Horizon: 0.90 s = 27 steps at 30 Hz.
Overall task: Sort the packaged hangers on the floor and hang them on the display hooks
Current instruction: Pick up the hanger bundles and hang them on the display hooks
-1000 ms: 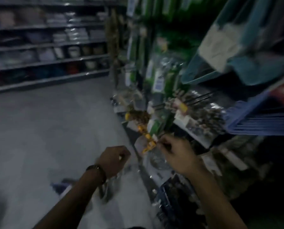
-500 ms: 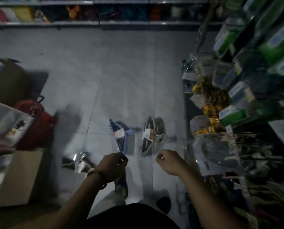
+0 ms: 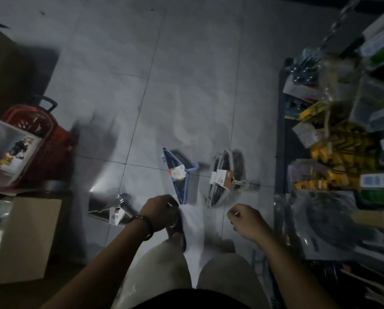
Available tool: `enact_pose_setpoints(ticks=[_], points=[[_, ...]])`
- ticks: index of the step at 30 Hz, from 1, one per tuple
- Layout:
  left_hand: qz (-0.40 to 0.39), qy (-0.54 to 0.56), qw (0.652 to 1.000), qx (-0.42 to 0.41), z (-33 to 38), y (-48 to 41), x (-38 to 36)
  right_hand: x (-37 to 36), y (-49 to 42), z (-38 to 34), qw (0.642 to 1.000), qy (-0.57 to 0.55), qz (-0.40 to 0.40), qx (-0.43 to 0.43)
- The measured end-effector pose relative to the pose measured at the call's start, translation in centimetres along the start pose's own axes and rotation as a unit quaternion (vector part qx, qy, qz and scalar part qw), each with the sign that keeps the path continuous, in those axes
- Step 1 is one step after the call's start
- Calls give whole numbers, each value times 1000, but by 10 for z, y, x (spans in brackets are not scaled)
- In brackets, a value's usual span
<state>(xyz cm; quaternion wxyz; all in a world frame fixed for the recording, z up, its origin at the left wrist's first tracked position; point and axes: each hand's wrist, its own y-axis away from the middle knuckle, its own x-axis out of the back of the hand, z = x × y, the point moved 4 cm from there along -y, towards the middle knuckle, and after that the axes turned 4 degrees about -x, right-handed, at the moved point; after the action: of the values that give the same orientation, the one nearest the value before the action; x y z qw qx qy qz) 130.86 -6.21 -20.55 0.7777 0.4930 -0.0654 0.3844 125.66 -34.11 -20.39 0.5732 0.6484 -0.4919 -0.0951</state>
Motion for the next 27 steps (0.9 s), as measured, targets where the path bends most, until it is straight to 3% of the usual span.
enact_pose_setpoints(ticks=[6,10,15,23,27], points=[[-18,91,991,93,-116,-148,-20,-78,-170,-41,998,-10,-53,-12],[-6,119,982,146,-213,-274,-83,-159,-337,-32,995,62,-73,-4],[-16,195,955,224,-302,-416,-182,-255,-520,6,982,151,-100,-56],[67,387,901,183,-340,-515,-282,-346,-631,26,988,114,9,-102],[86,468,862,175,-333,-514,-297,-347,-638,33,987,-2,73,-142]])
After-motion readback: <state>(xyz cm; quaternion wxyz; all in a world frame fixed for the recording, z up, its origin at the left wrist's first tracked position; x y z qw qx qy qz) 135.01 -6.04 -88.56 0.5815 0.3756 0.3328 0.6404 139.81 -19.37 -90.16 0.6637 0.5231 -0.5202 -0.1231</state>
